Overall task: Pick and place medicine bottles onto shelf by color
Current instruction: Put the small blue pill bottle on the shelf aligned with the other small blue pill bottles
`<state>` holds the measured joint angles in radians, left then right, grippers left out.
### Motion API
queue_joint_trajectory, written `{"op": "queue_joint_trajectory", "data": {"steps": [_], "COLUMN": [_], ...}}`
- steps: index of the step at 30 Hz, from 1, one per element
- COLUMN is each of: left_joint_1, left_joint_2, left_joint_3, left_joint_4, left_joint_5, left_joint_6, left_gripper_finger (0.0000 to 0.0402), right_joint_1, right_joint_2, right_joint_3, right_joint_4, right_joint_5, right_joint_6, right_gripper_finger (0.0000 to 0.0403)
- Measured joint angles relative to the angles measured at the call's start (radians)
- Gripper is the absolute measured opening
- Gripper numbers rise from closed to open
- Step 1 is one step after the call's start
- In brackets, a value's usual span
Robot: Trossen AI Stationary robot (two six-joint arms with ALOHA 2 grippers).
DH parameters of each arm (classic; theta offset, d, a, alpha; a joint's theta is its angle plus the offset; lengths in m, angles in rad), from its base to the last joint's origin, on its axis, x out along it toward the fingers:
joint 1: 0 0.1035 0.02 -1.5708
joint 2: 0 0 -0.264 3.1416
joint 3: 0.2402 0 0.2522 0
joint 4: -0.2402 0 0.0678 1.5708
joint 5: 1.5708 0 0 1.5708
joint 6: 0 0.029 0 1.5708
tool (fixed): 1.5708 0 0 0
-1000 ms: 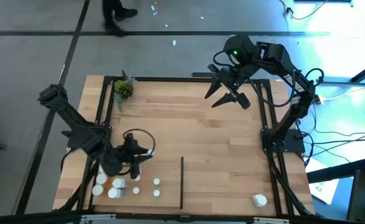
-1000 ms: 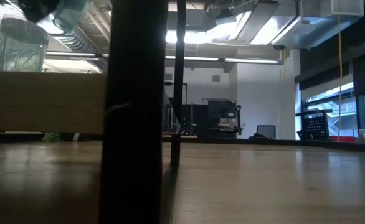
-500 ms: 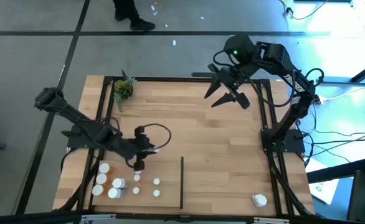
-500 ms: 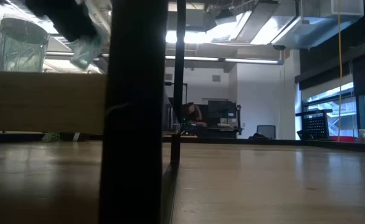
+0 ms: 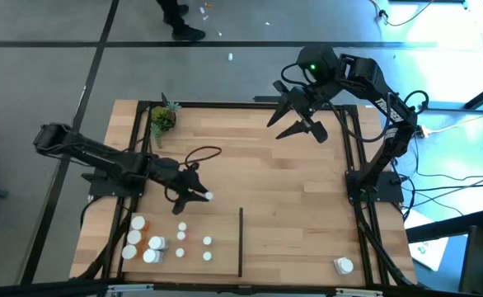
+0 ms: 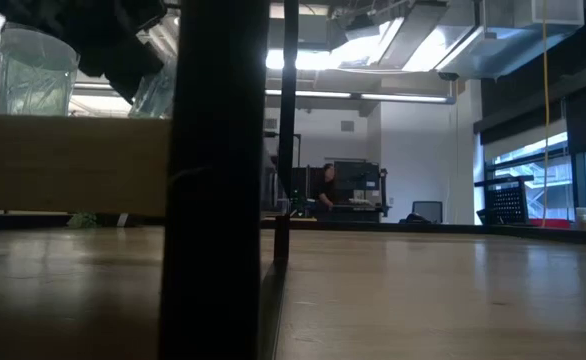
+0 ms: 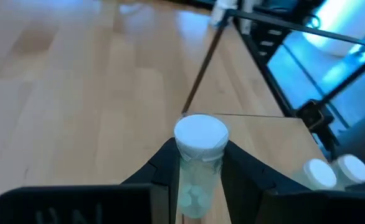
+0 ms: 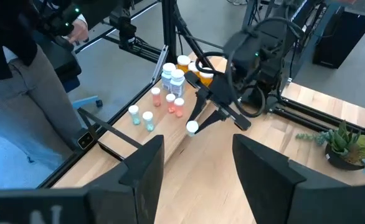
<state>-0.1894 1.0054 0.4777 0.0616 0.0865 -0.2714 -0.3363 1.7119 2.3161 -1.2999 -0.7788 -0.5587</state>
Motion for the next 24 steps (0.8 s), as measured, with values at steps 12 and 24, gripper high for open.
{"op": "queue_joint_trajectory", "data": {"steps": [12, 24], "left_joint_1": [0.032, 0.068], "left_joint_2": [0.083, 0.278], "left_joint_3": [-0.063, -0.064], "left_joint_4": [0.227, 0.443], "left_joint_5": [0.247, 0.478], "left_joint_6": [0.18, 0.255], "left_gripper_finger": [0.008, 0.008], "right_joint_1": [0.0, 0.0], "right_joint_2": [0.0, 0.0], "right_joint_3": [0.0, 0.0], "right_joint_4": [-0.002, -0.002], "right_joint_5": [0.0, -0.001], "right_joint_6": [0.0, 0.0], "right_gripper_finger": [0.0193, 0.0193]}}
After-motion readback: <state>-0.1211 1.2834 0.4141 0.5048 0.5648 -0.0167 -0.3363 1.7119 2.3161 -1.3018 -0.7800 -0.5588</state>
